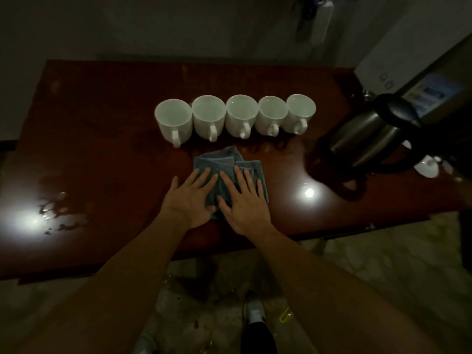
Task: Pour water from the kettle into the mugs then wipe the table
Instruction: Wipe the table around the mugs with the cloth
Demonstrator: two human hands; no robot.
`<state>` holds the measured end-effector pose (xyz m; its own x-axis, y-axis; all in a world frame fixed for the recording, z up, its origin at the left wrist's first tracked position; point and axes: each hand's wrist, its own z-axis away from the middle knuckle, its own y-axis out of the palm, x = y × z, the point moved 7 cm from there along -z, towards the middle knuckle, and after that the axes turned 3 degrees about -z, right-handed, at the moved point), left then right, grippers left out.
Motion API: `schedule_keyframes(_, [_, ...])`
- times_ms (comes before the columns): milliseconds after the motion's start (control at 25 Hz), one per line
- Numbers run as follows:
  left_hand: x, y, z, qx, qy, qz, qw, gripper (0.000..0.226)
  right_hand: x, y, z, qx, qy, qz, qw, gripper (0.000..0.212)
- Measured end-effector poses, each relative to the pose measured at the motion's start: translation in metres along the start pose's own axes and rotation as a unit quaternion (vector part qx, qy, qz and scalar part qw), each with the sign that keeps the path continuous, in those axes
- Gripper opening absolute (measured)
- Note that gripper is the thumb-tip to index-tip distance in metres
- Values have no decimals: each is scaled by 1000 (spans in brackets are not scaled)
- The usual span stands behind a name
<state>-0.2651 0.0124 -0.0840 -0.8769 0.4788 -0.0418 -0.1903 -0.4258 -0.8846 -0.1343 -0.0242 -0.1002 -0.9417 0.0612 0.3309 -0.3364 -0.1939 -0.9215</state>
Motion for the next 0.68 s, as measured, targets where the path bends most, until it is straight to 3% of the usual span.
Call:
schedule_keyframes(280, [-91, -19, -51, 1, 49, -22, 999, 78, -96, -33, 11, -24, 63, 2, 998, 67])
schedule_keyframes(680, [-159, -34, -89, 10, 81, -39, 996, 78, -173, -54, 13, -46, 86, 9, 995, 67])
